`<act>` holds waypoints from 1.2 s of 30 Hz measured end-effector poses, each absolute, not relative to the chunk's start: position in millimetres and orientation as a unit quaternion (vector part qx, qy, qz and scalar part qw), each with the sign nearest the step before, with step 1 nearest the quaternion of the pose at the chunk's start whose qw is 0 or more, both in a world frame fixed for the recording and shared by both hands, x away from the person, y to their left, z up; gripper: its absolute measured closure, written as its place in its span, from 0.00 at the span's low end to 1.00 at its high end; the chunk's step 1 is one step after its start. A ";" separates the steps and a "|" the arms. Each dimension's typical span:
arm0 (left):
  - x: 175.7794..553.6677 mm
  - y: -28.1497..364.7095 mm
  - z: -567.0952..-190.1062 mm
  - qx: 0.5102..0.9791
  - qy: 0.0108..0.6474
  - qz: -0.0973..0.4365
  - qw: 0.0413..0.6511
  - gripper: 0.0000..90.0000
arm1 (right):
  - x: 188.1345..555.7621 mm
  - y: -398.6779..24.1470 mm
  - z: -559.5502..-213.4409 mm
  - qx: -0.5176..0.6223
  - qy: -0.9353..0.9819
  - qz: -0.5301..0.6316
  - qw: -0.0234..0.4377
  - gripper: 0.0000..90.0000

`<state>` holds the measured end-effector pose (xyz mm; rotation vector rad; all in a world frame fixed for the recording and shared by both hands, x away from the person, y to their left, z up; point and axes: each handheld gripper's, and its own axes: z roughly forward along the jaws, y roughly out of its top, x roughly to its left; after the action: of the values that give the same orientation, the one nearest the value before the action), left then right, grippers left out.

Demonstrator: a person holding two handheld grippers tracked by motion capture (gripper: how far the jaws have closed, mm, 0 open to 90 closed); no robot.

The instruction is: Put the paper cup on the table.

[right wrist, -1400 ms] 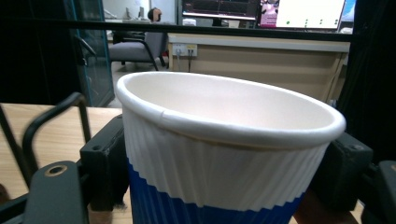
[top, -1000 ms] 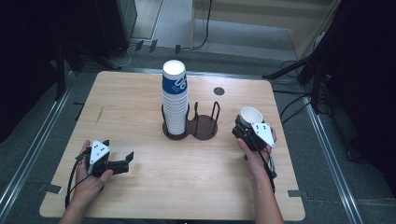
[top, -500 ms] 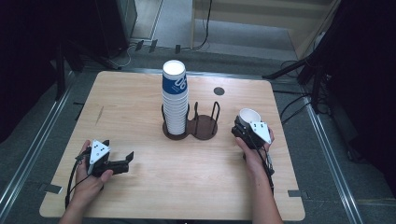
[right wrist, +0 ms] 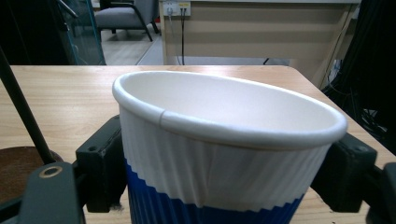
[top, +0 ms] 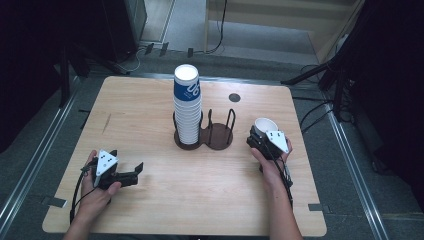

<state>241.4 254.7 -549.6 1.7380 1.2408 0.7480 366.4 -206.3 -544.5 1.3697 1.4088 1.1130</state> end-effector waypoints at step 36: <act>241.2 254.5 -549.6 0.694 0.497 0.301 0.425 0.00 | 339.8 -206.8 -498.9 0.513 0.584 0.477 0.411 0.00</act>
<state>241.2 254.5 -549.6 1.7346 1.2437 0.7515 339.8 -206.8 -498.9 1.2912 1.4700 1.2005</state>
